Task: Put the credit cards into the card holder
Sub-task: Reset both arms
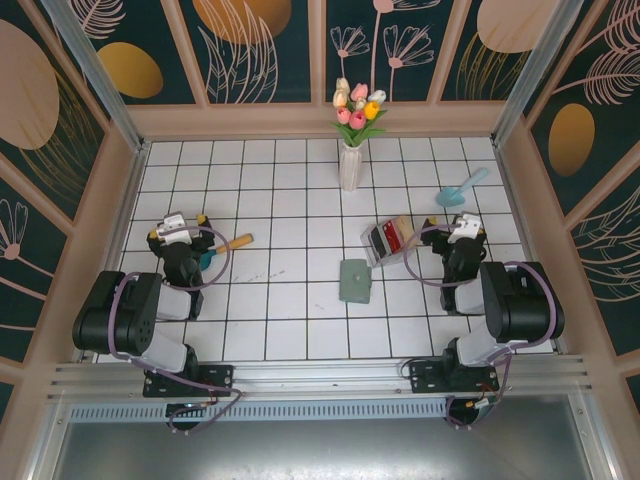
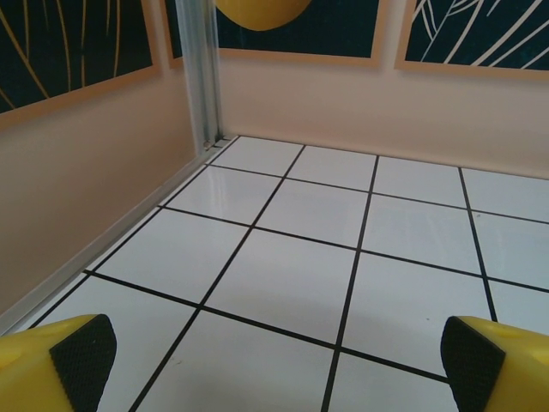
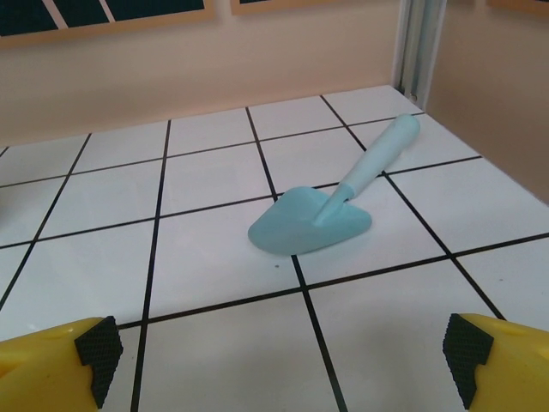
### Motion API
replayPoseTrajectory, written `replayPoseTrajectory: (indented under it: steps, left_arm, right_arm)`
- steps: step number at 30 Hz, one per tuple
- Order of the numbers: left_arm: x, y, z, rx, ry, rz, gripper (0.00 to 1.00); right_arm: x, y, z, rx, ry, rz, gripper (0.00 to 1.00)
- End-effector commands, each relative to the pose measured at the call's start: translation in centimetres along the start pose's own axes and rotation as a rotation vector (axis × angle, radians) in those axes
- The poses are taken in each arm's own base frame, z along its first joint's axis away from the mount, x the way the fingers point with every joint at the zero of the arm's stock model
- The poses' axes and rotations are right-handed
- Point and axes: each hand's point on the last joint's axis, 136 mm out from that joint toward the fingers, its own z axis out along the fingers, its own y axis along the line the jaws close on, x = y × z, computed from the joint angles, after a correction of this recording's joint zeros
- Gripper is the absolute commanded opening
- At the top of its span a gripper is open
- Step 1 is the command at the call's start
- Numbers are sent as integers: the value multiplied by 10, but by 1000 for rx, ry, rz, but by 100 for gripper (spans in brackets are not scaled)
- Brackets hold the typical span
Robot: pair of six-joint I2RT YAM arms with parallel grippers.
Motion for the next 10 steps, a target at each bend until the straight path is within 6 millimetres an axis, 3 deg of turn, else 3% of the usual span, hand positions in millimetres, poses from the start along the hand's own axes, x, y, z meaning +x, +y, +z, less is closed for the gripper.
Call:
replayPoseTrajectory:
  steps: [1,10]
  left_arm:
    - [-16,-2,2,16,-57,-40,99]
    - [-17,-2,2,16,-59,-40,99]
  right_arm:
    - [-19,-1,3,-2,-65,32,99]
    - [-19,2,3,-16,-62,29,99]
